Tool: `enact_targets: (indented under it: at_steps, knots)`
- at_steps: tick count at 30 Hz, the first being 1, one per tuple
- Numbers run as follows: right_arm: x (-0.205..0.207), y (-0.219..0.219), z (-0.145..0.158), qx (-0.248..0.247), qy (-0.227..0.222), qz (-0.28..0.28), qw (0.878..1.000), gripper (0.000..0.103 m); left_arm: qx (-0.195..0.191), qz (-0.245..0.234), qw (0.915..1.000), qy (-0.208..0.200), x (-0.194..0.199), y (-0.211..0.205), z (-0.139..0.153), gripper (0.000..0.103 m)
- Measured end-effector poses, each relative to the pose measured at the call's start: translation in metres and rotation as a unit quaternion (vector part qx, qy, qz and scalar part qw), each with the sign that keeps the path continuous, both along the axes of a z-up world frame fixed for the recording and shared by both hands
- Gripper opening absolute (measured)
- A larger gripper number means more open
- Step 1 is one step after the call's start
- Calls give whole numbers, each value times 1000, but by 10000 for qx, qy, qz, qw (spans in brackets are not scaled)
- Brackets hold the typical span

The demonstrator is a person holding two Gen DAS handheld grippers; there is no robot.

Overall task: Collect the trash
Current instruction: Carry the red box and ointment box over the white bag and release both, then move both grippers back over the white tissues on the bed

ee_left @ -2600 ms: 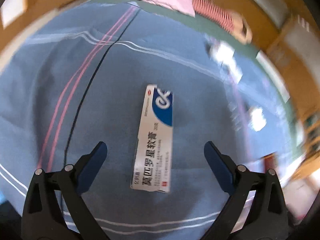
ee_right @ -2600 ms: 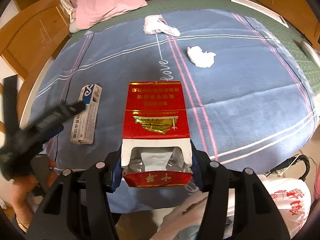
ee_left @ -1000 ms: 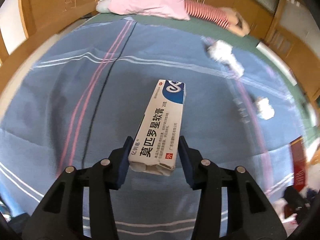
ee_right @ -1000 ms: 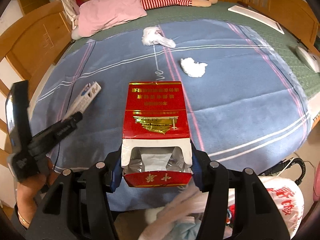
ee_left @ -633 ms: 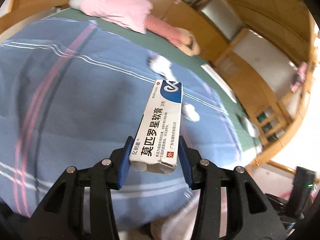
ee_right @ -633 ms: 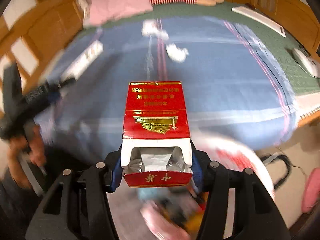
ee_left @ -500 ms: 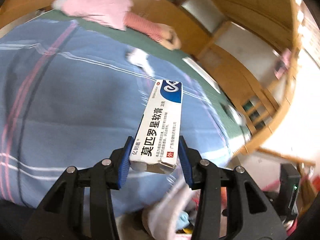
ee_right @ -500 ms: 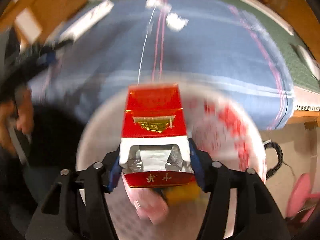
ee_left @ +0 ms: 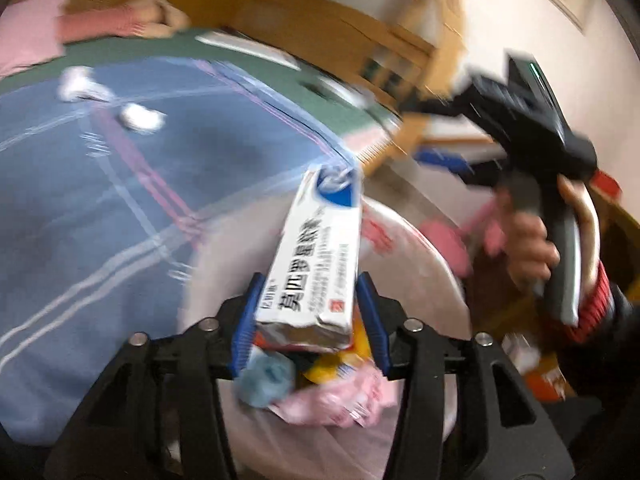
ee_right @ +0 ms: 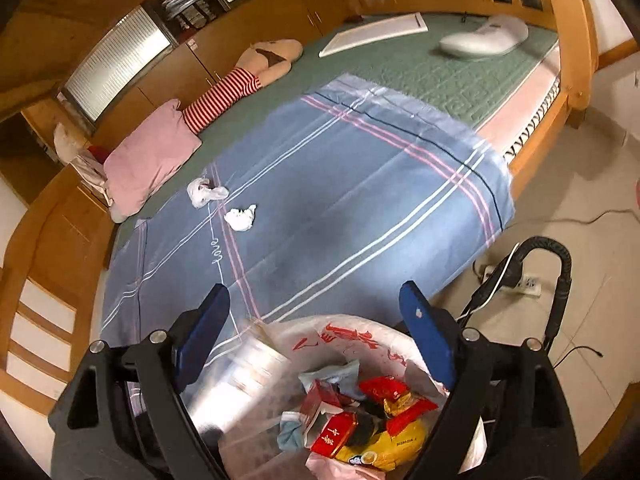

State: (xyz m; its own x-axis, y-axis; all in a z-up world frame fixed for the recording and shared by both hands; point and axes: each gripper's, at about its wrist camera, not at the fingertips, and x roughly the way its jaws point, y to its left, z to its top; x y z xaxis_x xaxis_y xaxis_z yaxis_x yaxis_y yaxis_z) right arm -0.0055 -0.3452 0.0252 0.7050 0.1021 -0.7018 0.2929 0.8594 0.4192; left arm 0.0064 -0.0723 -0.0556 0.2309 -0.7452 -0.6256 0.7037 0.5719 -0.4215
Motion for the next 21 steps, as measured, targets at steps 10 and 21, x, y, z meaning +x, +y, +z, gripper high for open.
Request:
enact_targets:
  at_steps: [10,21]
  knots:
    - [9,-1,-13,93,196,-106,9997,85,216,1276,9915,136,23,24,-6,88]
    - [21,17,-26,28,430,100,9990,85,-496,2674,9606,580,54,90,-1,90]
